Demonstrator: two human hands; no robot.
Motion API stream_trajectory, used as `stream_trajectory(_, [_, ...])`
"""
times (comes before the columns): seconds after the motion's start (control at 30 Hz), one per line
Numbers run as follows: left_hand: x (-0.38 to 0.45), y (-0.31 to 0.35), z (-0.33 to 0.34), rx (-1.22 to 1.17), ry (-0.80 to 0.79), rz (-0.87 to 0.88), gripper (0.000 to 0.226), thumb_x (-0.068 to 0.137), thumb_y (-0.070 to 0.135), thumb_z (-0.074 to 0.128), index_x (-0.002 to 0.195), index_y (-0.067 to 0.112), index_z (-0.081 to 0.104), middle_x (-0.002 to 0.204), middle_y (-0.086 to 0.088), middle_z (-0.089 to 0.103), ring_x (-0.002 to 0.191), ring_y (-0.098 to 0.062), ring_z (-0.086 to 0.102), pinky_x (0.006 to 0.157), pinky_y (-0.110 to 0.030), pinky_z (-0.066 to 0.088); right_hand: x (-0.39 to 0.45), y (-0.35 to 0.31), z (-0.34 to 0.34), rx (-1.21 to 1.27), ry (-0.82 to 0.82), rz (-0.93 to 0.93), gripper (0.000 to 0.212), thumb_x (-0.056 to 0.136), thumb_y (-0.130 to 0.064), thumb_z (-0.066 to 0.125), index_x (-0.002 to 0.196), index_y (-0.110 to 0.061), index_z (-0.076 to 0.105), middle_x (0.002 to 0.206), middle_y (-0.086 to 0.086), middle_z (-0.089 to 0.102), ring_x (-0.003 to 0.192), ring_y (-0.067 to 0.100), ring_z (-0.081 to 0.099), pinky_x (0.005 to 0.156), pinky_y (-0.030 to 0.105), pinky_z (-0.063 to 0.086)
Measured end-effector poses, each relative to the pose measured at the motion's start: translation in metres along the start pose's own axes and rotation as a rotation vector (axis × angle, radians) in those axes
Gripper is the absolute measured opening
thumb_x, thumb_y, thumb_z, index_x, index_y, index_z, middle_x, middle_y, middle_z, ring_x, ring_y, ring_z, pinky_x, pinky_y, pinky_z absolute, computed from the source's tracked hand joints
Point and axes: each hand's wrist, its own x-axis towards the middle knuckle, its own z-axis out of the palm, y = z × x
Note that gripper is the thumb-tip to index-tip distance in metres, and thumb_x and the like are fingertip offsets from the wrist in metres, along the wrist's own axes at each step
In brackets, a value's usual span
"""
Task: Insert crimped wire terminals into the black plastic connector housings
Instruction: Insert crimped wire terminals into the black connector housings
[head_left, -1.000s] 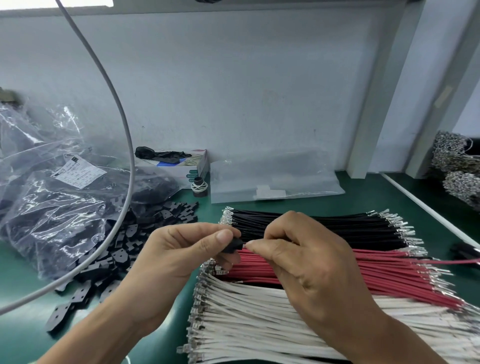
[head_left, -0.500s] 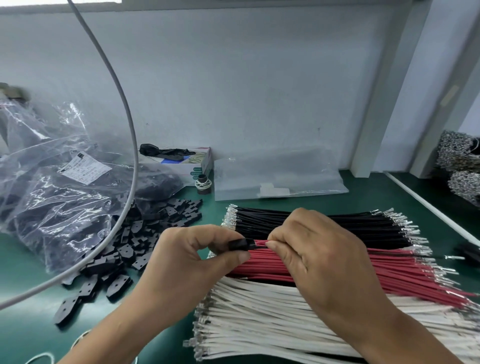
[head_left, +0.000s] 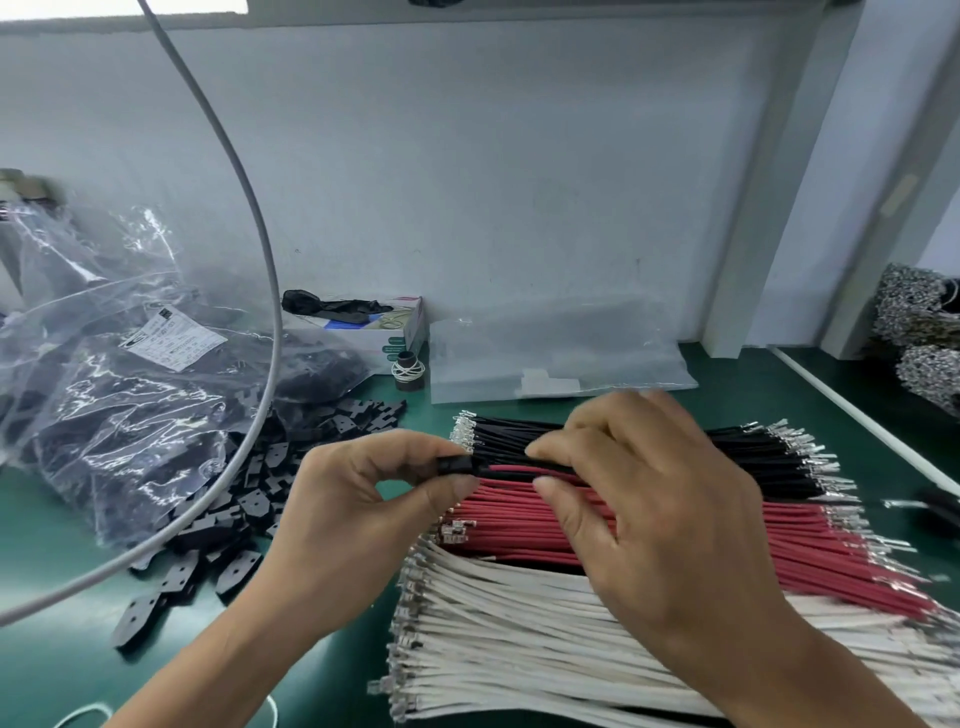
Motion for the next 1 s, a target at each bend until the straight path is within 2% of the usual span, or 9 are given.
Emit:
stream_trajectory(0.1, [-0.001,-0.007,0.0,-0.082,0.009,-0.048,0.018,0.074,0.035,0.091,0.09,0.035,0.081,0.085,0.001,0.079,0.074,-0.012,0.073,0.071,-0.021,0.057,-0.004,-0.014,0.0,0.156,-0.365,0.052,0.024,0.081,-0.057,0.064,0.091,-0.035,0.069,0.086,-0.019,0.057,0.082,0.0,0.051,0.067,0.023,0.045])
stream_trajectory(0.17, [-0.001,-0.01,0.001,-0.097,0.008,-0.05,0.021,0.072,0.043,0.084,0.091,0.036,0.081,0.086,0.001,0.08,0.075,-0.013,0.074,0.071,-0.021,0.058,-0.008,-0.02,0.006,0.219,-0.54,0.086,0.029,0.08,-0.062,0.064,0.097,-0.039,0.067,0.089,-0.02,0.059,0.087,-0.003,0.05,0.071,0.016,0.038])
stream_trajectory(0.23, [0.0,-0.012,0.002,-0.091,0.002,-0.037,0.023,0.072,0.045,0.082,0.093,0.038,0.08,0.087,0.003,0.08,0.076,-0.013,0.075,0.071,-0.02,0.059,-0.009,-0.019,0.008,0.258,-0.546,0.1,0.023,0.082,-0.055,0.069,0.099,-0.04,0.065,0.094,-0.021,0.059,0.093,-0.005,0.05,0.073,0.01,0.034])
stream_trajectory(0.33, [0.0,-0.015,0.002,-0.103,0.007,-0.034,0.023,0.072,0.044,0.083,0.093,0.037,0.081,0.088,0.002,0.08,0.078,-0.014,0.075,0.072,-0.021,0.059,-0.007,-0.019,0.007,0.259,-0.555,0.123,0.017,0.086,-0.049,0.068,0.096,-0.037,0.062,0.099,-0.024,0.057,0.093,-0.006,0.049,0.077,0.015,0.037])
stream_trajectory(0.47, [0.001,-0.016,0.001,-0.13,-0.004,-0.061,0.024,0.071,0.042,0.084,0.093,0.035,0.081,0.088,0.0,0.08,0.079,-0.015,0.075,0.073,-0.022,0.058,-0.001,-0.015,0.001,0.391,-0.53,0.236,0.013,0.091,-0.043,0.066,0.1,-0.042,0.056,0.099,-0.031,0.059,0.088,-0.004,0.056,0.072,0.016,0.04])
stream_trajectory(0.57, [0.002,-0.015,-0.002,-0.165,-0.017,-0.078,0.024,0.07,0.041,0.084,0.093,0.034,0.081,0.088,-0.002,0.08,0.078,-0.016,0.075,0.073,-0.023,0.058,0.004,-0.007,-0.006,0.511,-0.406,0.293,0.006,0.092,-0.034,0.066,0.095,-0.039,0.066,0.089,-0.021,0.065,0.082,0.004,0.061,0.067,0.019,0.045])
stream_trajectory(0.73, [0.002,-0.011,-0.002,-0.218,-0.027,-0.102,0.025,0.069,0.038,0.085,0.093,0.03,0.082,0.09,-0.005,0.08,0.082,-0.018,0.075,0.078,-0.028,0.06,0.002,0.004,-0.013,0.147,-0.114,0.182,0.01,0.091,-0.034,0.06,0.088,-0.037,0.069,0.087,-0.019,0.058,0.074,0.007,0.06,0.06,0.028,0.051])
stream_trajectory(0.83, [0.002,-0.009,-0.001,-0.251,-0.025,-0.115,0.024,0.068,0.034,0.086,0.091,0.028,0.083,0.089,-0.007,0.08,0.081,-0.017,0.074,0.077,-0.026,0.06,-0.001,0.003,-0.006,0.166,-0.062,0.166,0.009,0.092,-0.026,0.067,0.088,-0.031,0.073,0.085,-0.017,0.058,0.07,0.006,0.061,0.057,0.029,0.052])
stream_trajectory(1.0, [0.002,-0.007,-0.002,-0.311,-0.048,-0.139,0.02,0.072,0.012,0.088,0.09,0.019,0.083,0.087,-0.01,0.079,0.077,-0.015,0.073,0.074,-0.022,0.058,-0.003,0.005,0.0,0.156,-0.019,0.123,0.01,0.09,-0.027,0.065,0.09,-0.027,0.075,0.084,-0.018,0.058,0.07,0.003,0.058,0.059,0.02,0.048])
